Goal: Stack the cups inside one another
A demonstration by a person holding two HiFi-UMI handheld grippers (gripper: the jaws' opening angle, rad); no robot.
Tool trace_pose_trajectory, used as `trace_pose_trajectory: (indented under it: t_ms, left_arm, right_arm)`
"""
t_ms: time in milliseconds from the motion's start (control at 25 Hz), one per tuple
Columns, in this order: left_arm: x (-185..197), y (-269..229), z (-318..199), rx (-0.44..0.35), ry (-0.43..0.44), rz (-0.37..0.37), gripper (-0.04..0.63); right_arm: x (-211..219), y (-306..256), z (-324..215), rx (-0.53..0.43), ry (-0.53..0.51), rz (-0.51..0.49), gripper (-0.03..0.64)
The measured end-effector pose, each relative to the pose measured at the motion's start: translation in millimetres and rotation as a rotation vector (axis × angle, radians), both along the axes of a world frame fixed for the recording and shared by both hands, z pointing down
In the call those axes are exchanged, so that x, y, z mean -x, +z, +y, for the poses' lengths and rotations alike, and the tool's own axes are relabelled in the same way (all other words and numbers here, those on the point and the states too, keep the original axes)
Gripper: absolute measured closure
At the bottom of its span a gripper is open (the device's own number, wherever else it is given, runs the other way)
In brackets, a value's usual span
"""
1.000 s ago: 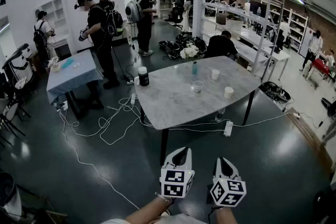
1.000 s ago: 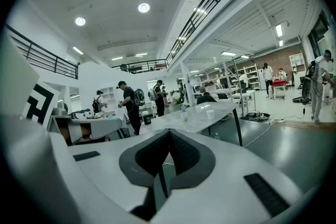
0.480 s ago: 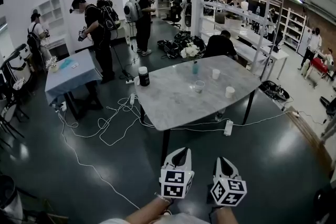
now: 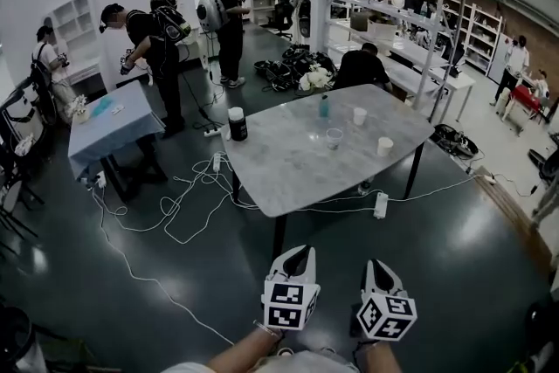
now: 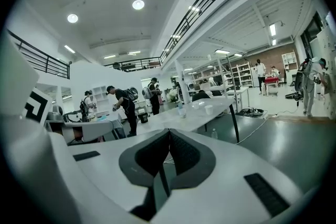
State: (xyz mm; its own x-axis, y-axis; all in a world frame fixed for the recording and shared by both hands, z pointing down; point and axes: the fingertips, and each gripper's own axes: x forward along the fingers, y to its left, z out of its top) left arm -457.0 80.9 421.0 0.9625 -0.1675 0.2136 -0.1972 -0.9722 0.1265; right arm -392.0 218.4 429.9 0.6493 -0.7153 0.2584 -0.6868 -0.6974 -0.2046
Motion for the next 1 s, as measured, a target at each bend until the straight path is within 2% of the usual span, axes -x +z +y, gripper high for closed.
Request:
trace_pose_trajectory:
  t_ms: [240,480,840,1000]
  left_arm:
    - [-7.1,7.3,-11.0,0.019,0.017,-0.025,0.601]
    - [-24.0,7.9,-18.6,0.024,0.019,-0.023,0.601]
    - [-70.3,14.8,-35.5,-0.002,-0.002,-0.051,0.601]
    - [-99.3,15.9,-40.7,0.010,-0.024,-0.056,0.601]
  right_arm:
    - [-9.3,7.0,3.3,0.012,0.052,-0.030,0.609]
    - [-24.0,7.4,-8.0,0.021,0.051,-0.032,0.609]
    - [-78.8,13.7,-26.0,0.018,0.031,-0.046,0.609]
    - [-111.8,14.6,-31.8,0.024,0.009,-0.059,0.609]
